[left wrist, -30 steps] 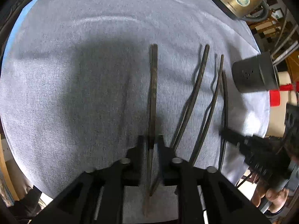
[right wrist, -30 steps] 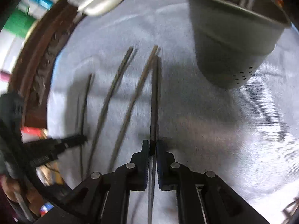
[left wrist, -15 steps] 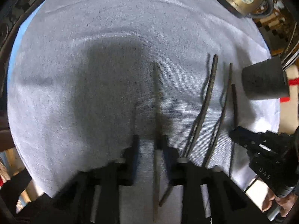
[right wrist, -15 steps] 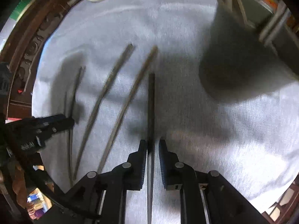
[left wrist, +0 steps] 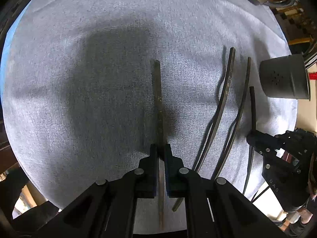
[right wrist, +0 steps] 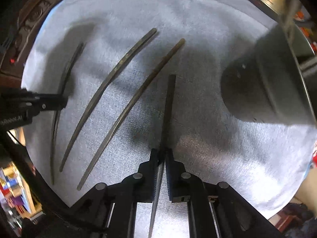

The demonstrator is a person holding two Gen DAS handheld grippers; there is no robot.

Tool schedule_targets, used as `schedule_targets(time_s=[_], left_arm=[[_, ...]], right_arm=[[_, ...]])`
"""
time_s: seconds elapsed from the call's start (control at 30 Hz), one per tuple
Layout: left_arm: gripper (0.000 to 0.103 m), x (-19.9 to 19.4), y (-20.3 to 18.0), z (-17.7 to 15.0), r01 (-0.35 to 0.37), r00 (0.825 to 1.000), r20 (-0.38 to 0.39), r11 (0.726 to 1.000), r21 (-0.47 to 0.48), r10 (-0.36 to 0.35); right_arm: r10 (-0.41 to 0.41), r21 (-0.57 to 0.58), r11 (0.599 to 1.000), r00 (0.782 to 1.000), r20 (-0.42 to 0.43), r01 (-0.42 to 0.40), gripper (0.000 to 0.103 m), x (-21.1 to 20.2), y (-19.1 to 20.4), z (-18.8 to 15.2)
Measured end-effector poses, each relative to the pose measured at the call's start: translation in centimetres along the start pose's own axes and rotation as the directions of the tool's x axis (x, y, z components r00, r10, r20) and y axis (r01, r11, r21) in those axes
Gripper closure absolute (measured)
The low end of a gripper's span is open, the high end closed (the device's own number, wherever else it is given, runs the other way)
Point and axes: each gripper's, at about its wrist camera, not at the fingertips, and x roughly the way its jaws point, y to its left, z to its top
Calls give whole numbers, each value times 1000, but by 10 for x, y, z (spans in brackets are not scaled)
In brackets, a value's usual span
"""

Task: Organize utensils
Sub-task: 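Lift both held chopsticks and carry them above the gray holder cup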

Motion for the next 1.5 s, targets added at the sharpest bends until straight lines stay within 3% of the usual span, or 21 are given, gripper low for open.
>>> schedule_targets(time_s=[0.13,0.23,0.33,0.43,0.6,0.63,0.7,0.73,0.8,0.83,0.93,1.0,1.1,1.13,1.2,1.27,1.5], left_arm=[[97,-2,-2,3,18,1000,15,1000,-13,-18],[97,-17,15,-10,82,992,98,995,-64,-76],[97,-47,29,-26,134,966,235,987,-83,-112],[97,-67,34,-41,170,923,363,982,-80,-130],[97,-90,41,-62,213,817,563,972,-97,-123],[97,-91,41,-64,211,798,592,973,-99,-113],[97,-94,42,-70,211,760,643,972,-107,-95],[97,-95,47,-73,219,738,669,970,-107,-93],[97,-97,42,-78,204,683,728,973,-109,-62],[97,-97,38,-81,197,652,756,974,-108,-48],[97,-97,26,-85,173,579,815,979,-107,-13],[97,-100,21,-90,145,526,850,984,-102,10],[97,-100,13,-95,92,475,879,991,-98,42],[97,-98,10,-97,67,462,885,993,-97,55],[98,-94,6,-100,45,451,891,995,-84,55],[97,-92,4,-105,16,427,902,997,-81,66],[97,-99,8,-126,8,411,910,998,-65,56]], right_arm=[[-21,-29,999,999,-28,20,94,2,10,4],[-8,-18,1000,1000,4,8,96,-1,13,-1],[67,12,998,988,137,-69,96,-27,14,-22],[105,53,991,951,291,-125,96,-56,11,-44],[82,169,966,850,520,-197,96,-85,-12,-83],[71,198,954,814,577,-224,96,-91,-17,-94],[31,241,941,767,640,-239,96,-101,-27,-111],[-6,270,931,727,686,-247,96,-107,-33,-122],[-53,306,917,680,731,-258,96,-117,-47,-135],[-97,329,909,639,763,-255,96,-120,-58,-141],[-158,368,889,571,806,-274,96,-126,-72,-151],[-216,395,878,513,831,-271,96,-131,-76,-156],[-265,417,866,454,851,-275,96,-133,-80,-156],[-286,430,862,442,850,-268,96,-133,-82,-156],[-284,431,861,447,848,-271,96,-130,-82,-155],[-287,431,865,450,845,-257,96,-127,-79,-158],[-288,406,889,431,855,-213,96,-128,-65,-181]])
